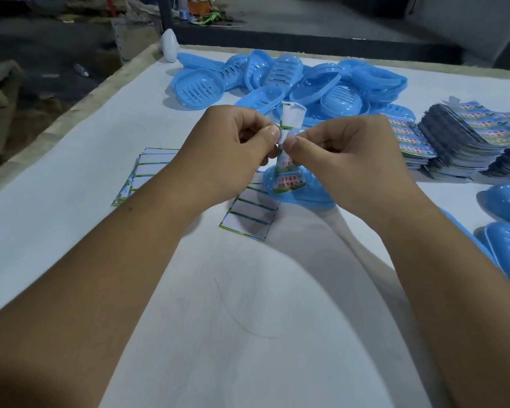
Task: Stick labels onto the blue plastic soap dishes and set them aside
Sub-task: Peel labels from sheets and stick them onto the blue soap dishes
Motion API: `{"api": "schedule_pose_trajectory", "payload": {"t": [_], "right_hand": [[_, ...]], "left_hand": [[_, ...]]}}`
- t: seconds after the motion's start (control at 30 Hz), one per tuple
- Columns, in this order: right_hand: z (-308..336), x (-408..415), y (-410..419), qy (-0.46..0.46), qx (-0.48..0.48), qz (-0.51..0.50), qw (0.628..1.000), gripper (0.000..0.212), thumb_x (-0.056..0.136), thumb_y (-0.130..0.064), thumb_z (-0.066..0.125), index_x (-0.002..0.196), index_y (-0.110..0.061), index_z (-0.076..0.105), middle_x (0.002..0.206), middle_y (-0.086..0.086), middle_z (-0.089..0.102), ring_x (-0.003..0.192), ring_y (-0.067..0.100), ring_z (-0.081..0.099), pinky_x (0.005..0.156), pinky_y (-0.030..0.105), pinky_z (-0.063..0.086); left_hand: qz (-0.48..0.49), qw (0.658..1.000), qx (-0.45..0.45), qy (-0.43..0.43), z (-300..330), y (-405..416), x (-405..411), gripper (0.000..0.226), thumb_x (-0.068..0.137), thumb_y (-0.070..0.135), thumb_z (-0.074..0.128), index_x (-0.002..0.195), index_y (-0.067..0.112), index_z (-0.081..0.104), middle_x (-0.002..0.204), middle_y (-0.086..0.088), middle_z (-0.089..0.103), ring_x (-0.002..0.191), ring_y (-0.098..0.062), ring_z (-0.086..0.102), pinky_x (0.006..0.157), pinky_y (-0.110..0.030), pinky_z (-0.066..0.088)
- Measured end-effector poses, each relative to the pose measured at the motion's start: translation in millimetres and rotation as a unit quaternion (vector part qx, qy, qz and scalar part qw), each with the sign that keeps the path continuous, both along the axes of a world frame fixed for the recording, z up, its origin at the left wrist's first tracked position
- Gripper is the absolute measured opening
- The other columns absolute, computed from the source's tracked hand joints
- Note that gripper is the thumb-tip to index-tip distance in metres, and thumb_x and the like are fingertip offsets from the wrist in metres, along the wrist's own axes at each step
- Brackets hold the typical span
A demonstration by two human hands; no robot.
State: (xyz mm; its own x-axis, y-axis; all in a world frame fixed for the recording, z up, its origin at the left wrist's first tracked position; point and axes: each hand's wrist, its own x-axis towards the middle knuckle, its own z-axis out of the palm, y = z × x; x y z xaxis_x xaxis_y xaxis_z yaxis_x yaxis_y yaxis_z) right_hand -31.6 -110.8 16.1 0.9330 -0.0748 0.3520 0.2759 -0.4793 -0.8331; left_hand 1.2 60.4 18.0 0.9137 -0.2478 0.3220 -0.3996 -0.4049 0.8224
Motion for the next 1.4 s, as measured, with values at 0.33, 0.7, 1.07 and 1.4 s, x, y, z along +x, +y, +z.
{"api": "schedule_pose_trajectory", "payload": {"t": [0.33, 0.7, 1.07, 1.4], "right_hand": [[3.0, 0.9, -3.2, 0.04, 0.032, -0.019, 0.999, 0.025, 0.086, -0.026, 0.075, 0.066, -0.01, 0.074, 0.076, 0.028, 0.065, 0.058, 0.015, 0.046, 0.051, 0.023, 0.036], [3.4, 3.1, -5.8, 0.085, 0.052, -0.013, 0.995, 0.023, 0.08, -0.027, 0.077, 0.068, -0.007, 0.074, 0.073, 0.024, 0.066, 0.059, 0.018, 0.048, 0.059, 0.034, 0.037], [4.1, 2.9, -5.7, 0.108, 0.056, -0.011, 0.992, 0.025, 0.08, -0.028, 0.077, 0.066, -0.009, 0.073, 0.065, 0.008, 0.068, 0.056, 0.012, 0.052, 0.058, 0.032, 0.041], [4.4, 0.7, -3.9, 0.122, 0.012, -0.013, 0.992, 0.022, 0.076, -0.031, 0.078, 0.068, -0.012, 0.073, 0.077, 0.023, 0.066, 0.061, 0.017, 0.047, 0.059, 0.033, 0.038]], "left_hand": [[0.103, 0.991, 0.074, -0.049, -0.7, 4.1, 3.7, 0.019, 0.098, 0.028, 0.057, 0.081, 0.029, 0.065, 0.077, 0.011, 0.07, 0.074, -0.006, 0.067, 0.07, -0.021, 0.052], [0.189, 0.958, 0.216, -0.023, -0.6, 12.8, 8.5, 0.02, 0.098, 0.027, 0.04, 0.095, 0.017, 0.057, 0.091, -0.001, 0.063, 0.085, -0.025, 0.057, 0.072, -0.035, 0.043], [0.235, 0.892, 0.375, 0.091, -2.2, 28.5, 15.9, 0.024, 0.098, 0.031, 0.038, 0.09, 0.013, 0.052, 0.089, -0.007, 0.053, 0.089, -0.032, 0.052, 0.073, -0.035, 0.036], [0.3, 0.861, 0.41, -0.016, 2.3, 33.4, 12.1, 0.026, 0.086, 0.045, 0.061, 0.089, 0.02, 0.067, 0.082, -0.007, 0.064, 0.068, -0.025, 0.055, 0.057, -0.031, 0.037]]}}
